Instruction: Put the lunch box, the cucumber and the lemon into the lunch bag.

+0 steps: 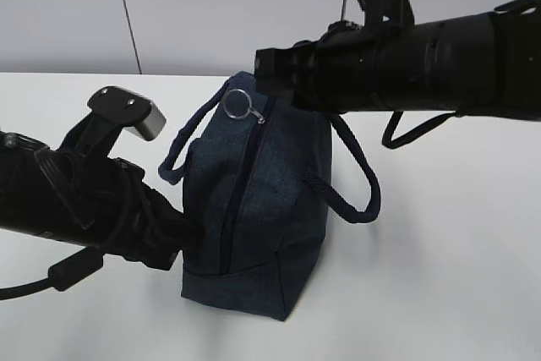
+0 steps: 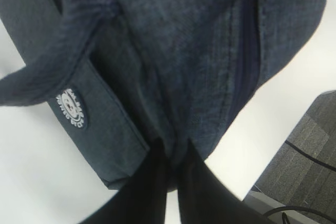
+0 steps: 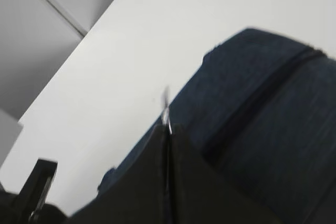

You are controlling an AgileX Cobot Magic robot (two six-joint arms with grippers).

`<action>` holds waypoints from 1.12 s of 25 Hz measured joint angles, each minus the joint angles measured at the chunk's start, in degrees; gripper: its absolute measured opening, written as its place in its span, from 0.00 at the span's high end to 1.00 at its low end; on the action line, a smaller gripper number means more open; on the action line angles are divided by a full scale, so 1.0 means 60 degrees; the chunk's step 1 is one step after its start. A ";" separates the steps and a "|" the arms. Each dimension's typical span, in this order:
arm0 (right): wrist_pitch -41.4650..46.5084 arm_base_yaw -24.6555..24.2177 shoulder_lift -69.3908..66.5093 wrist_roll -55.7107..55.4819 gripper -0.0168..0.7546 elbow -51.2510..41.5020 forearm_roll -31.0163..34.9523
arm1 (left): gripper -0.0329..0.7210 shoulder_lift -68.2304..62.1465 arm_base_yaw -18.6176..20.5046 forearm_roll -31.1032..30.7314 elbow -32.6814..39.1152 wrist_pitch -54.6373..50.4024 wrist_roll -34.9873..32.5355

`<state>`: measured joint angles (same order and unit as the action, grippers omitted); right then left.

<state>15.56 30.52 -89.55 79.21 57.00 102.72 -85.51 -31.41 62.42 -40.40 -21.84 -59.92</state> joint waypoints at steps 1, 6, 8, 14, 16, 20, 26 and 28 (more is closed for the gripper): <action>-0.0049 -0.0096 0.0000 0.0007 0.98 0.0071 0.0049 | 0.96 0.0000 0.0000 -0.0023 0.0000 -0.0041 0.0000; -0.0145 -0.0258 0.0000 0.0043 0.98 0.0072 0.0059 | 0.96 0.0000 0.0000 -0.0126 0.0000 -0.0162 0.0000; -0.0125 -0.0258 0.0000 0.0065 0.98 0.0072 0.0059 | 0.96 0.0000 0.0000 -0.0144 0.0000 -0.0184 0.0000; 0.0550 -0.0263 0.0000 0.0207 0.98 0.0212 0.0059 | 0.96 0.0000 0.0000 -0.0144 0.0000 -0.0188 0.0000; 0.0643 -0.0263 0.0000 0.0278 0.98 0.0352 0.0038 | 0.96 0.0000 0.0000 -0.0144 0.0000 -0.0188 0.0000; 0.1122 -0.0476 0.0000 0.0319 0.94 0.0676 -0.0236 | 0.96 0.0000 0.0000 -0.0144 0.0000 -0.0188 0.0000; 0.2380 -0.1175 -0.0108 -0.1567 0.64 0.1232 -0.1960 | 0.96 0.0000 0.0000 -0.0144 0.0000 -0.0204 0.0000; 0.2761 -0.1310 -0.0273 -0.2534 0.58 0.1499 -0.3193 | 0.96 0.0000 0.0000 -0.0144 0.0000 -0.0204 0.0000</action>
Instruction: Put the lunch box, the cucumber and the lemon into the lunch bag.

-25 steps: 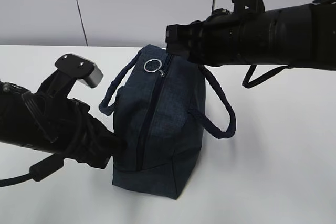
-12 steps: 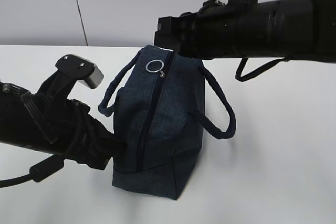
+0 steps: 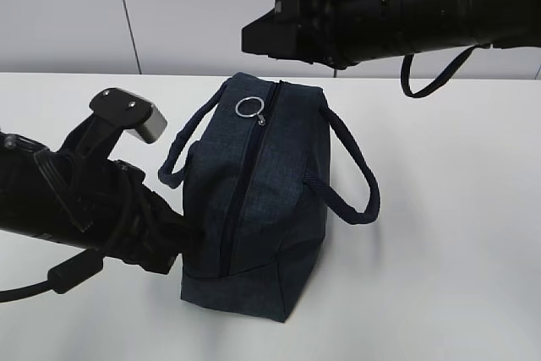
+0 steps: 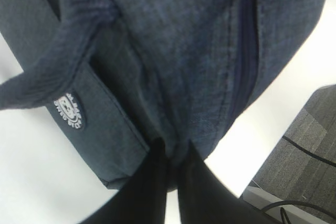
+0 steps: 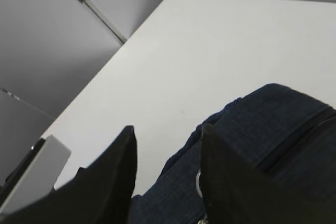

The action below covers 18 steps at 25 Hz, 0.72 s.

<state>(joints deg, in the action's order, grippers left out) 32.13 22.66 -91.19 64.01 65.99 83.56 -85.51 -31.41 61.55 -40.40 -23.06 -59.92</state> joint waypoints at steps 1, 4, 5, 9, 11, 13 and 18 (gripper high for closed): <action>0.0211 -0.0016 -0.0092 -0.0349 0.57 0.0166 -0.0479 | 0.96 0.0000 0.0000 0.0000 0.0000 0.0000 0.0000; 0.0910 -0.0071 -0.0370 -0.1317 0.55 0.0770 -0.1833 | 0.96 0.0000 0.0000 0.0000 0.0000 0.0000 0.0000; 0.1231 -0.0090 -0.0502 -0.1621 0.55 0.1021 -0.2123 | 0.96 0.0000 0.0000 0.0000 0.0000 0.0000 0.0000; 0.2291 -0.0265 -0.1168 -0.2774 0.55 0.2060 -0.3383 | 0.96 0.0000 0.0000 0.0000 0.0000 -0.0042 0.0000; 0.2860 -0.0354 -0.1530 -0.3344 0.55 0.2587 -0.4086 | 0.96 0.0000 0.0000 0.0000 0.0000 -0.0061 0.0000; 0.3394 -0.0428 -0.1917 -0.3919 0.55 0.3130 -0.4719 | 0.96 0.0000 0.0000 0.0000 0.0000 -0.0075 0.0000; 0.4387 -0.0576 -0.2617 -0.4819 0.53 0.4277 -0.5692 | 0.96 0.0000 0.0000 0.0000 0.0000 -0.0081 0.0000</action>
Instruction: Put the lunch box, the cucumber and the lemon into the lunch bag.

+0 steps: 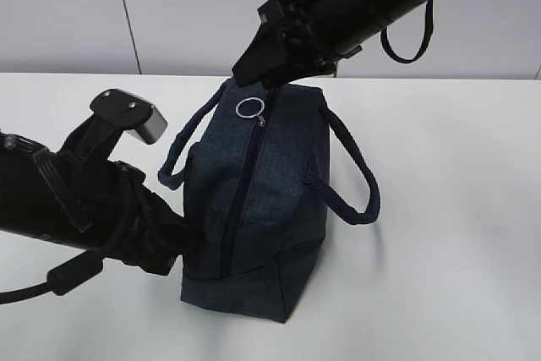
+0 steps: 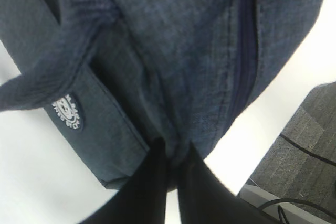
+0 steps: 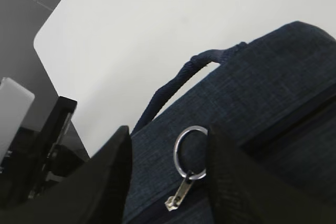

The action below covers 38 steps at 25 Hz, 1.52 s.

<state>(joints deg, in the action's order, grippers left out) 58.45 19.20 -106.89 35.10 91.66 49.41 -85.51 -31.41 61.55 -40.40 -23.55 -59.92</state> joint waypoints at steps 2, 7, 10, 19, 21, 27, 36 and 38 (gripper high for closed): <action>0.0151 0.0000 -0.0230 -0.0254 0.53 0.0326 -0.0285 | 0.96 0.0000 0.0000 0.0000 0.0000 -0.0016 0.0000; 0.0534 0.0000 -0.0773 -0.0593 0.54 0.0669 -0.0639 | 0.96 0.0000 0.0000 0.0000 0.0000 -0.0016 0.0000; 0.0572 0.0000 -0.0936 -0.0642 0.54 0.0684 -0.0703 | 0.96 0.0000 0.0000 0.0000 0.0000 -0.0016 0.0000; 0.1034 0.0000 -0.0936 -0.0642 0.56 0.0706 -0.0719 | 0.96 0.0000 0.0000 0.0018 0.0000 -0.0016 0.0015; 0.1092 0.0000 -0.0936 -0.0642 0.60 0.0706 -0.0719 | 0.96 0.0000 0.0000 0.0018 0.0000 -0.0016 0.0015; 0.1208 0.0000 -0.0936 -0.0564 0.69 0.0706 -0.0600 | 0.96 0.0000 0.0000 0.0018 0.0000 -0.0016 0.0015; 0.1404 0.0000 -0.0936 -0.0255 0.76 0.0706 -0.0286 | 0.96 0.0000 0.0000 0.0018 0.0000 0.0001 0.0015; 0.1484 0.0000 -0.0936 -0.0190 0.79 0.0706 -0.0286 | 0.96 0.0000 0.0000 0.0018 0.0000 0.0018 0.0015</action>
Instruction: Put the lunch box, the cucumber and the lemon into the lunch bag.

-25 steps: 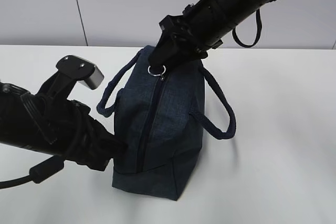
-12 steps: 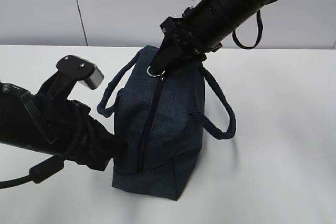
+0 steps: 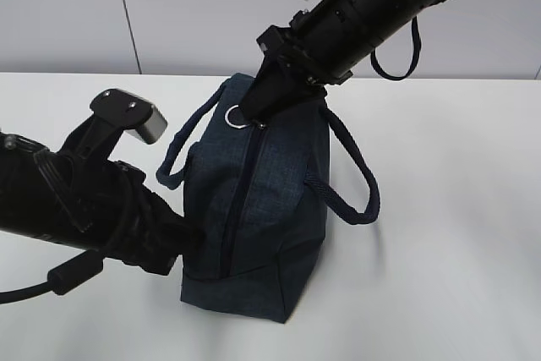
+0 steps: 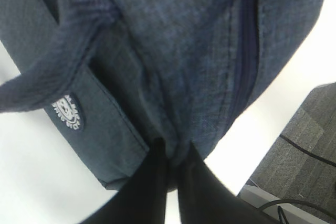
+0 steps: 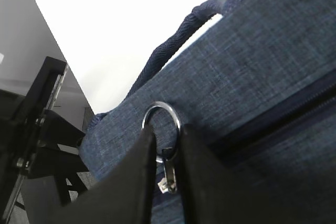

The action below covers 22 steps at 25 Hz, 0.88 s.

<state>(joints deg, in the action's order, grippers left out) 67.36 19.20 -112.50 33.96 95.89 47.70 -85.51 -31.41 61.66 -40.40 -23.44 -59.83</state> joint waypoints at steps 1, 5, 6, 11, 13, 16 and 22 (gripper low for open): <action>0.0015 0.0000 0.0000 0.0040 0.81 0.0000 0.0000 | 0.96 0.0000 0.0000 0.0000 0.0000 0.0000 0.0000; 0.0072 0.0000 0.0000 0.0132 0.90 0.0000 0.0000 | 0.96 0.0000 0.0000 0.0000 0.0000 0.0000 0.0000; 0.0072 0.0000 0.0000 0.0153 0.91 0.0000 0.0000 | 0.96 0.0000 0.0000 0.0000 0.0000 0.0000 0.0000; 0.0094 0.0000 0.0000 0.0325 0.92 0.0000 0.0176 | 0.96 0.0000 0.0000 0.0000 0.0000 0.0017 0.0000; 0.0167 0.0000 -0.0025 0.0403 0.89 0.0000 0.0399 | 0.96 0.0000 0.0000 0.0000 0.0000 0.0017 0.0000; 0.0299 -0.0006 -0.0178 0.0539 0.76 0.0021 0.0777 | 0.96 0.0000 0.0000 0.0000 0.0000 0.0017 0.0000; 0.0322 -0.0006 -0.0544 0.0556 0.62 0.0021 0.0991 | 0.96 0.0000 0.0000 0.0000 0.0000 0.0017 0.0000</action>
<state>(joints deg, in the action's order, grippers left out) 69.29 19.16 -115.77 37.30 96.02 53.64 -85.51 -31.41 61.66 -40.40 -23.34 -59.83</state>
